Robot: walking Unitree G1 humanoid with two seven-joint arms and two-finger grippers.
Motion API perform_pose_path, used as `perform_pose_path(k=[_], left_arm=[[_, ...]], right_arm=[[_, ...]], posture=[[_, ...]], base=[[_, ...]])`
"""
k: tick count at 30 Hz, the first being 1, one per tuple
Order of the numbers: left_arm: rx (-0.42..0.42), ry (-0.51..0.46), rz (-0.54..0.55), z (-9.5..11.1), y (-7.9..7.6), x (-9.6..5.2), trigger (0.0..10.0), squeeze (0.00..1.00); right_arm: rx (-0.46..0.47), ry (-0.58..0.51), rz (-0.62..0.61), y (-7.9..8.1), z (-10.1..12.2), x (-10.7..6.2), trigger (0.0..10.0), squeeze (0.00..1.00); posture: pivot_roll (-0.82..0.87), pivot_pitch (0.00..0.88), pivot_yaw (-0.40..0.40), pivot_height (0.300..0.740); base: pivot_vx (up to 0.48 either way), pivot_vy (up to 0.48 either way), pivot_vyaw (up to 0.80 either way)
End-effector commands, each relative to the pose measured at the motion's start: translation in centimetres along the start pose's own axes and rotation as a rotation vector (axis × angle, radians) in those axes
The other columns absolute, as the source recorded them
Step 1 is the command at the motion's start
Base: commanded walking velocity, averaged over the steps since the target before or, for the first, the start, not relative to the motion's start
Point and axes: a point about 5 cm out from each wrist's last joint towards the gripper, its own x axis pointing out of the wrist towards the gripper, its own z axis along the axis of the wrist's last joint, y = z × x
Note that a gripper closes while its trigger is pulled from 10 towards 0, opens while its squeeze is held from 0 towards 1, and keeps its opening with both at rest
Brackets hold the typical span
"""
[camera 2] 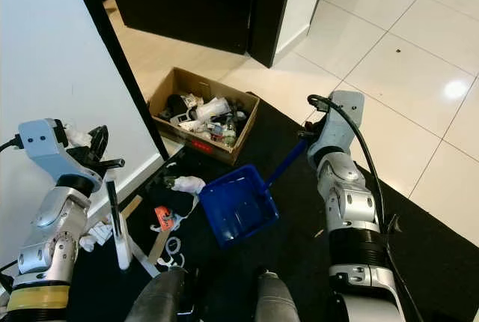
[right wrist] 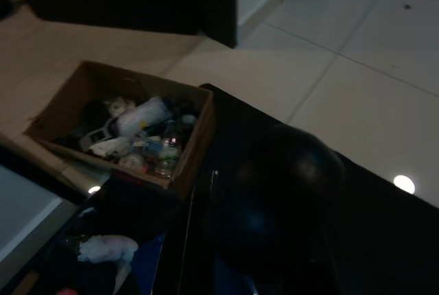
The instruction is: Sweep floor
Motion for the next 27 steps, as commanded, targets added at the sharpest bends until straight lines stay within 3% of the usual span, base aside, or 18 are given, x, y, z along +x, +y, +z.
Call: perform_pose_path(k=[1, 12, 15, 17, 19, 22, 27], left_arm=[[0.036, 0.001, 0.015, 0.1, 0.4, -0.2, 10.0, 0.0], [0.035, 0.022, 0.011, -0.5, 0.3, -0.4, 10.0, 0.0], [0.033, 0.022, 0.008, -0.5, 0.1, -0.3, 10.0, 0.0], [0.031, 0.024, 0.006, -0.5, 0.1, -0.3, 10.0, 0.0], [0.03, 0.025, 0.007, -0.6, 0.1, -0.3, 10.0, 0.0], [0.031, 0.028, 0.008, -0.7, 0.1, -0.4, 10.0, 0.0], [0.027, 0.029, 0.004, -0.8, -0.2, -0.3, 10.0, 0.0]], right_arm=[[0.07, 0.078, -0.04, -0.5, -1.6, -0.3, 10.0, 0.0], [0.129, 0.09, -0.049, -0.6, -1.0, -0.7, 10.0, 0.0], [0.092, 0.108, -0.043, -0.6, -1.1, -0.6, 10.0, 0.0], [-0.043, 0.127, -0.02, -0.5, -1.0, -0.6, 10.0, 0.0], [-0.102, 0.122, 0.006, -0.2, -0.7, -0.8, 10.0, 0.0], [-0.099, 0.116, 0.028, 0.2, -0.5, -1.0, 10.0, 0.0], [-0.066, 0.167, 0.023, 0.7, -2.4, -1.3, 10.0, 0.0]], posture=[[0.05, 0.217, 0.035, 0.74], [0.05, 0.219, 0.034, 0.74], [0.05, 0.217, 0.034, 0.74], [0.05, 0.217, 0.032, 0.74], [0.05, 0.218, 0.031, 0.74], [0.04, 0.218, 0.031, 0.74], [0.04, 0.214, 0.027, 0.74]], base=[[0.0, 0.0, 0.0], [0.0, 0.0, 0.0], [0.0, 0.0, 0.0], [0.0, 0.0, 0.0], [0.0, 0.0, 0.0], [0.0, 0.0, 0.0], [0.0, 0.0, 0.0]])
